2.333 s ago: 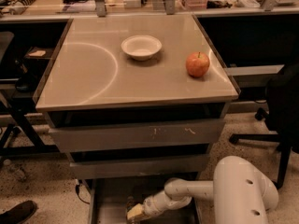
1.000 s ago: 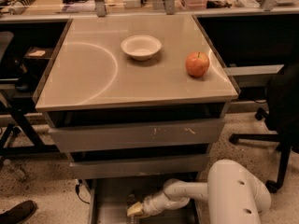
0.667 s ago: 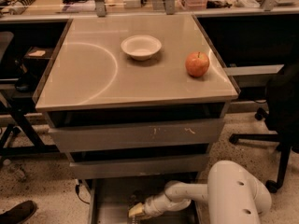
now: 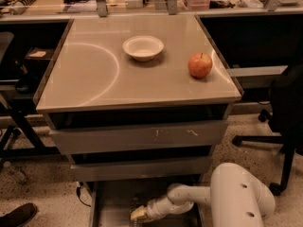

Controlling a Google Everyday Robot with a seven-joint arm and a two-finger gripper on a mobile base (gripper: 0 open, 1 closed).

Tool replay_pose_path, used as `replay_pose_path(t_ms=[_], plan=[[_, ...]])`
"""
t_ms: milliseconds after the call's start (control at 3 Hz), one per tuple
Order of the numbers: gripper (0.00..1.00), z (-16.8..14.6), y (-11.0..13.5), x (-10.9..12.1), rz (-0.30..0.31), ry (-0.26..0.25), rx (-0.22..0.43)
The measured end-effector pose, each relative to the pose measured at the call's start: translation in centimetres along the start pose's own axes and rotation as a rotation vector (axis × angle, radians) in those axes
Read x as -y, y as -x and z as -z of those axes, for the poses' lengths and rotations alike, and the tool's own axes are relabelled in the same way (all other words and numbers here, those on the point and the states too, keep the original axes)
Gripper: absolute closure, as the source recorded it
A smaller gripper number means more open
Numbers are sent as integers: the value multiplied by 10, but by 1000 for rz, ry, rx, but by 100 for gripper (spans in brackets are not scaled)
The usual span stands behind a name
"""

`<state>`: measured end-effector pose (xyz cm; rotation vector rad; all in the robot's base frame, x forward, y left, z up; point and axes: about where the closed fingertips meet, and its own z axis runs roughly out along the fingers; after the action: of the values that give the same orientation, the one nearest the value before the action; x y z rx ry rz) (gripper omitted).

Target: Place water bottle into bottom drawer

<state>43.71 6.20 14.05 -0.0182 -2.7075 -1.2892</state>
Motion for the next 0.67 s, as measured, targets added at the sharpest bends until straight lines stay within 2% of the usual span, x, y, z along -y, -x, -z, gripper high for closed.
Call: replay_pose_path(t_ms=[667], plan=[[13,0,0,0,0,0,0]])
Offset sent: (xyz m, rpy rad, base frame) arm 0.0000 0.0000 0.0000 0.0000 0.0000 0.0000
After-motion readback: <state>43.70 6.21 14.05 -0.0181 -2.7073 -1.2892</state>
